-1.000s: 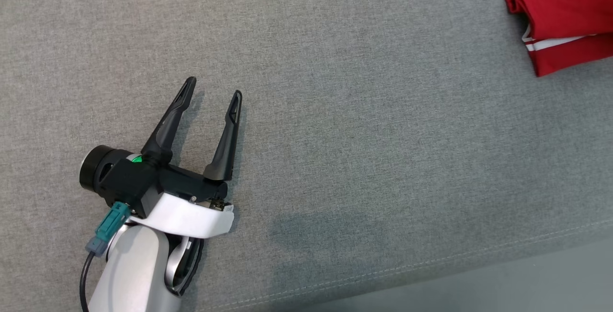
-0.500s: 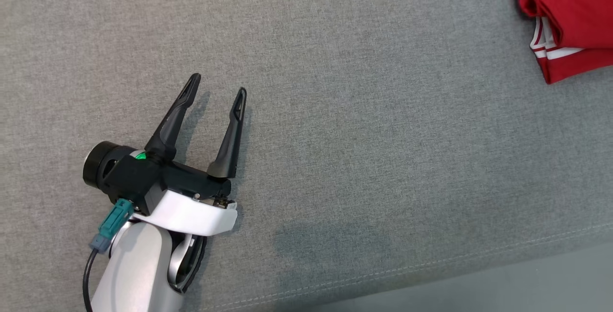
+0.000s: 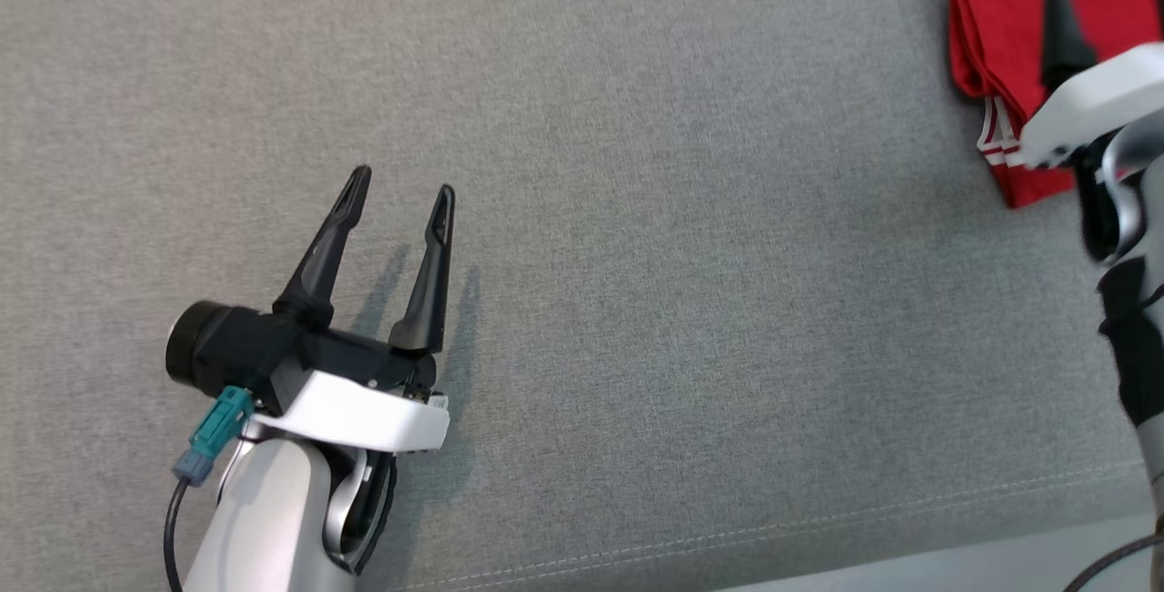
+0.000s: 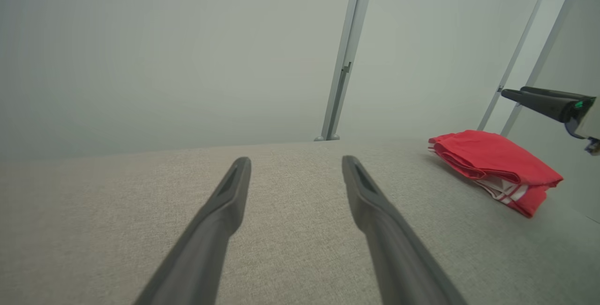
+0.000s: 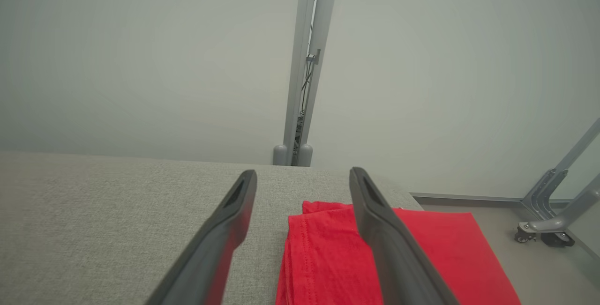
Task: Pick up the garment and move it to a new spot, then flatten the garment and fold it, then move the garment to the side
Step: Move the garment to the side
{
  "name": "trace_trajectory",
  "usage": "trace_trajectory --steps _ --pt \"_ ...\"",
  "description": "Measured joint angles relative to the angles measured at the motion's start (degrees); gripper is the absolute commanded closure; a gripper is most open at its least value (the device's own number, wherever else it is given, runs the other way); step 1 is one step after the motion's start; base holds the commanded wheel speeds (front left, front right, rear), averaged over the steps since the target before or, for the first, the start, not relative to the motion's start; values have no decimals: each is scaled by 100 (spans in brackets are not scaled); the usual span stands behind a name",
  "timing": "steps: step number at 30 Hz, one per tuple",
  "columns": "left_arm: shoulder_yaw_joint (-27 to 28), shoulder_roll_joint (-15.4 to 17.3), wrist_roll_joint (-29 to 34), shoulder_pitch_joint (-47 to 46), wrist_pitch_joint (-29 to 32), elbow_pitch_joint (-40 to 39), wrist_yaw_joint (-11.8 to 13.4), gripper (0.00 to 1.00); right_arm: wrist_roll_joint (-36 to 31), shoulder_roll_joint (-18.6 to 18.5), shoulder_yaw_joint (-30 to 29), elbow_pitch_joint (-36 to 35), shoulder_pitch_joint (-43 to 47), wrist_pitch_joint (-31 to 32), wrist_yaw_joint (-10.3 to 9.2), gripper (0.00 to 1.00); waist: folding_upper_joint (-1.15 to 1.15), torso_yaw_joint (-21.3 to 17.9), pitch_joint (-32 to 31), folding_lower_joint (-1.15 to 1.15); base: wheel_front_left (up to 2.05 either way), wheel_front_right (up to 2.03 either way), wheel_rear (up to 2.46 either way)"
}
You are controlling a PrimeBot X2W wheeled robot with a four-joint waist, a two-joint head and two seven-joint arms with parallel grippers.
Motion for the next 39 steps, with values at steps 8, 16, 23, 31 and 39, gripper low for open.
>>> trace_trajectory --steps 8,16,23,31,39 --pt "98 -20 -156 316 1 115 47 0 764 1 876 -679 842 0 0 0 0 172 -568 0 0 0 0" --pt "197 -41 -255 710 1 124 127 0 898 97 1010 -1801 2067 0 0 0 0 382 -1156 0 0 0 0" --pt "279 -41 -458 1063 1 107 291 0 740 377 669 -2673 3123 0 0 0 0 577 -1574 0 0 0 0" --pt "372 -40 -555 1490 1 -62 477 0 754 564 533 -3549 4230 0 -1 0 0 858 -2008 0 0 0 0" --pt "444 -37 -543 1832 1 -238 477 0 817 609 466 -4179 4962 0 -1 0 0 1107 -2257 0 0 0 0"
